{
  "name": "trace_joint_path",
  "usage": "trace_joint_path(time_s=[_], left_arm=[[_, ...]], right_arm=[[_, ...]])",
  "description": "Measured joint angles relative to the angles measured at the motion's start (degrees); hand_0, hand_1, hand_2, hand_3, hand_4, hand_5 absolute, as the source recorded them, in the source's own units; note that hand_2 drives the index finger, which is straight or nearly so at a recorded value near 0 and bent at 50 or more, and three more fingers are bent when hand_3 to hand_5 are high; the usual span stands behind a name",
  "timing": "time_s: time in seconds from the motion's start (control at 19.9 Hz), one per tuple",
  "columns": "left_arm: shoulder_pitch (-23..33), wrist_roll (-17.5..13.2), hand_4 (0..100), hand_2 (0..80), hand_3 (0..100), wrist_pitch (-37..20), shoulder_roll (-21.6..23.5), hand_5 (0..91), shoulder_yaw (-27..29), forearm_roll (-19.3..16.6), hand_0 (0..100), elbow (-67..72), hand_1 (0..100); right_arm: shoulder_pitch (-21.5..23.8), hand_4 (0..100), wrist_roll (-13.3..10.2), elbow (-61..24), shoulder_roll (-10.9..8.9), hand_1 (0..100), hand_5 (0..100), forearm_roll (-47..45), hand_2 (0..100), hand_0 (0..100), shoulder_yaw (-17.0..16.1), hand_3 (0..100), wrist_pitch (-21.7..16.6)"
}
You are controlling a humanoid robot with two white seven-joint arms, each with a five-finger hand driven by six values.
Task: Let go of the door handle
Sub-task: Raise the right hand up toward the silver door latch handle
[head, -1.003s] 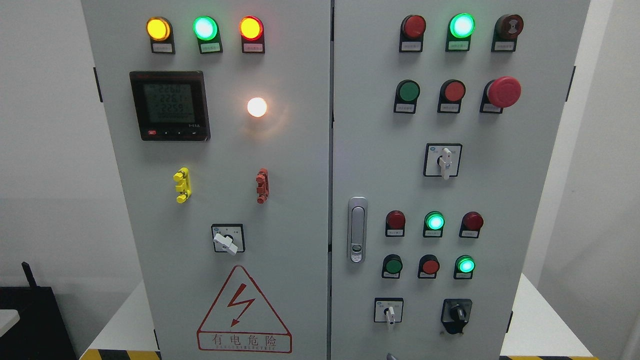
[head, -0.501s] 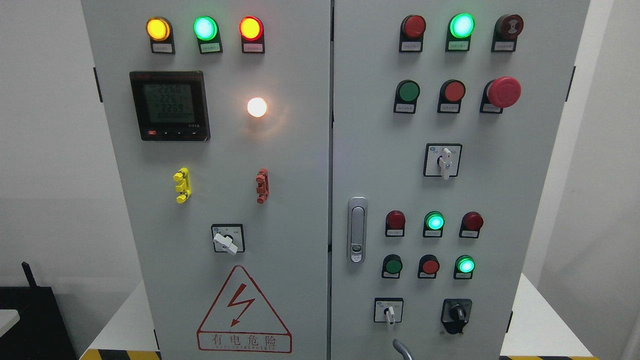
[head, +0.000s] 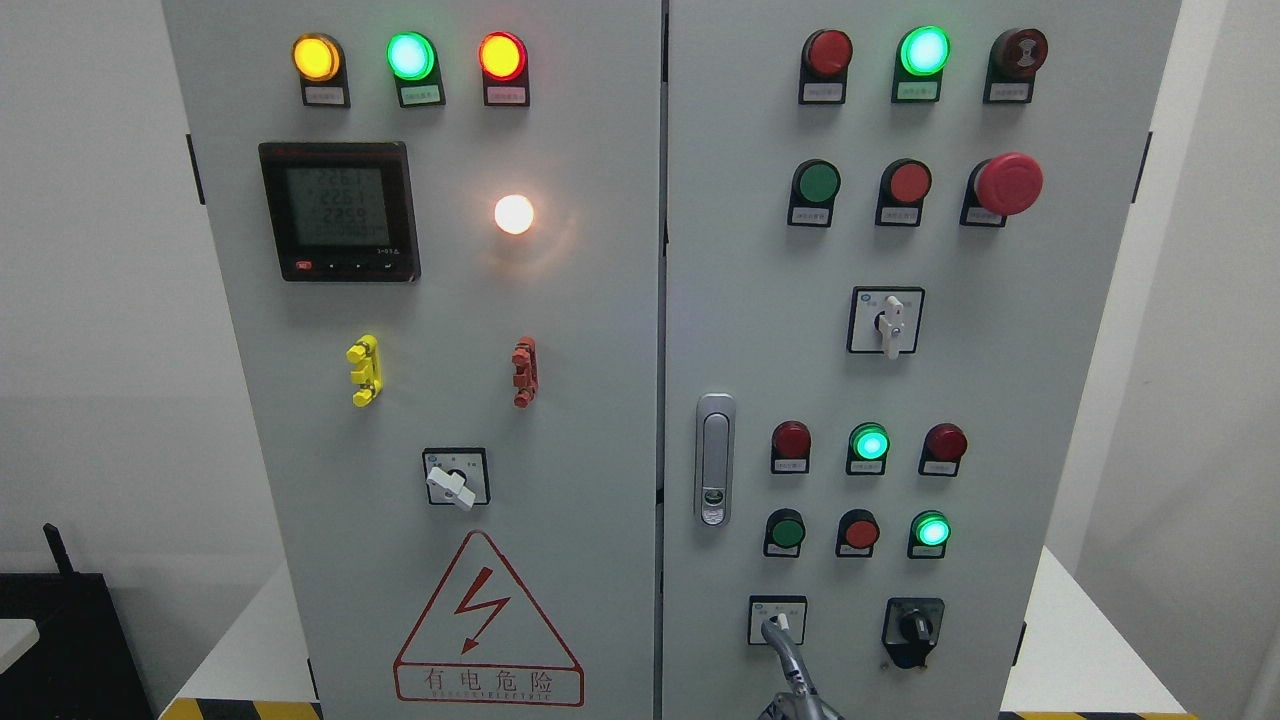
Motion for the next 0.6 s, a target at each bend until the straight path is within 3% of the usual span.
trace_joint_path(time_s=[0.25, 0.6], left_arm=[[0.0, 0.2, 0, 0.0, 0, -0.1, 0.0, 0.0, 0.0, 0.0, 12, 0.0, 39], [0.0, 0.0, 0, 0.0, 0, -0.2, 0.0, 0.0, 0.0, 0.0, 12, 0.0, 39]], right_arm=[[-4.7, 100, -0.2, 1.7, 0.00, 41, 99, 9.2, 0, 36, 0.0, 100, 6.4], [-9.6, 100, 0.2, 4.7, -0.01, 40, 99, 17.9, 0, 37, 0.0, 100, 8.2]])
